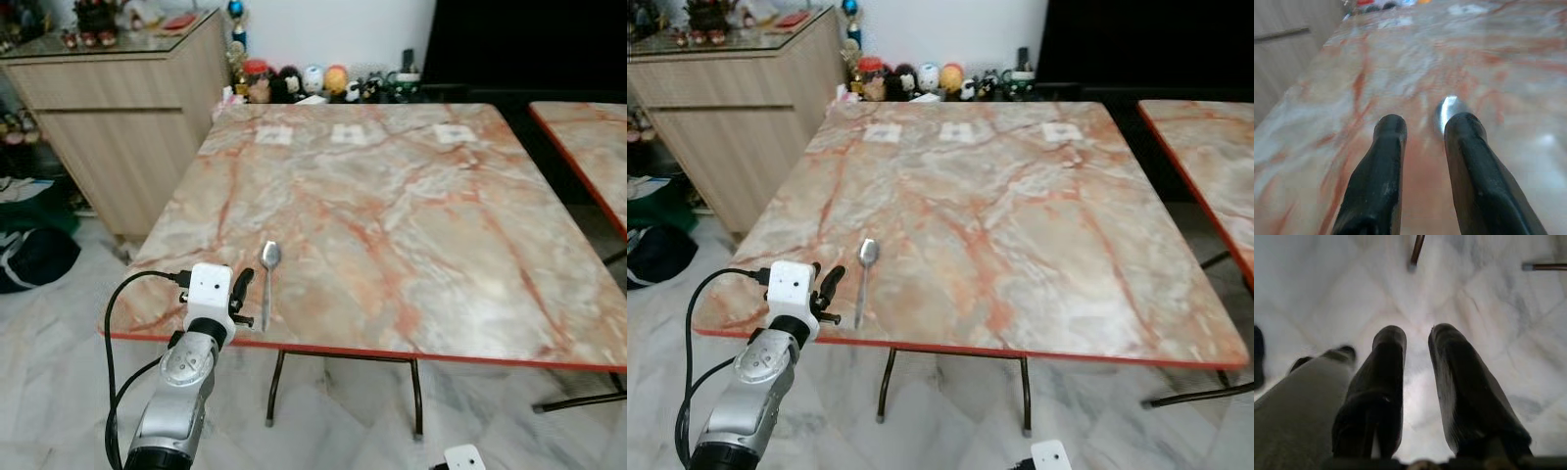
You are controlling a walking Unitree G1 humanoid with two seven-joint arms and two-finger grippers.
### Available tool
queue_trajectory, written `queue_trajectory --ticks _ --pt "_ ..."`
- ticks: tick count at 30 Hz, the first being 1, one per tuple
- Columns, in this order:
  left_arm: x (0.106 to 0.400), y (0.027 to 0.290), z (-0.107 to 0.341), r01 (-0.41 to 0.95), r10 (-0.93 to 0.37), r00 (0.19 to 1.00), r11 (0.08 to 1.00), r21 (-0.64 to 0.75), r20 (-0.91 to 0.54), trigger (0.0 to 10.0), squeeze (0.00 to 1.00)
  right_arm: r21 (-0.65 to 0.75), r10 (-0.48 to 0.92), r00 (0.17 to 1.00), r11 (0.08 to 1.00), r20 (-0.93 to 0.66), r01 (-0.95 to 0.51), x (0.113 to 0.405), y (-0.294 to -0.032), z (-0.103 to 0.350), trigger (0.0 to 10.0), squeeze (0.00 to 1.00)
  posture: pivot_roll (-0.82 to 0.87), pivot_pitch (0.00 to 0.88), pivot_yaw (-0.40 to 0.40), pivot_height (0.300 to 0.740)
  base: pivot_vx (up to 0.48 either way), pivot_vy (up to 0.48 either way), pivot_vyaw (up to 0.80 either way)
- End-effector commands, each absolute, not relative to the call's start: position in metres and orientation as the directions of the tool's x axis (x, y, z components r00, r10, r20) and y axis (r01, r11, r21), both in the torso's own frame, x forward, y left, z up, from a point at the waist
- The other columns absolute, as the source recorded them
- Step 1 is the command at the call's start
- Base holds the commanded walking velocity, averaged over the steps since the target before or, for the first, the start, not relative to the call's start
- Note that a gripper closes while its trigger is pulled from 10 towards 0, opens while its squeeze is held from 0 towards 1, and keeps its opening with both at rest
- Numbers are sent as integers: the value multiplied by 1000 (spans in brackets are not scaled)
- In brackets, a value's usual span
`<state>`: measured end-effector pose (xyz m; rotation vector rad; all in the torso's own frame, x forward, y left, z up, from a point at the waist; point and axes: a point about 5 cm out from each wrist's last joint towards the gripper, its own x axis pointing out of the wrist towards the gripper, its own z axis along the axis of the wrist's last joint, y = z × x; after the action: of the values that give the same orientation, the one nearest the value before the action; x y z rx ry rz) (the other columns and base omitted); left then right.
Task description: Setting the table
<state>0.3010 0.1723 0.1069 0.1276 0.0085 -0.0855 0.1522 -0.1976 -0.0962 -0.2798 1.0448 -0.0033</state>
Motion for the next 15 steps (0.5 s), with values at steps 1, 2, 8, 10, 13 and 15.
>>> queue_trajectory --ticks 1,2,8,10,13,15 --pt "303 161 111 130 -131 991 987 98 0 10000 0 -238 -149 485 963 -862 -127 145 -203 -98 10000 0 -16 1 11 740 0 0 0" --pt "302 159 111 146 -147 989 985 91 3 10000 0 -238 -149 485 963 -862 -127 145 -203 -98 10000 0 -14 9 11 740 0 0 0" --pt "297 154 104 214 -210 977 972 99 -48 10000 0 -238 -148 486 963 -861 -129 146 -203 -98 10000 0 -7 20 9 740 0 0 0" --pt "297 153 102 227 -220 973 969 102 -69 10000 0 -238 -148 486 963 -861 -128 146 -203 -98 10000 0 -5 22 9 740 0 0 0" --pt "298 153 100 217 -207 974 969 120 -94 10000 0 -238 -147 487 963 -861 -129 146 -203 -98 10000 0 -2 27 9 740 0 0 0" --pt "303 153 101 165 -161 982 985 39 -95 10000 1000 -238 -147 487 963 -861 -130 147 -203 -98 10000 0 1 31 6 740 0 0 0"
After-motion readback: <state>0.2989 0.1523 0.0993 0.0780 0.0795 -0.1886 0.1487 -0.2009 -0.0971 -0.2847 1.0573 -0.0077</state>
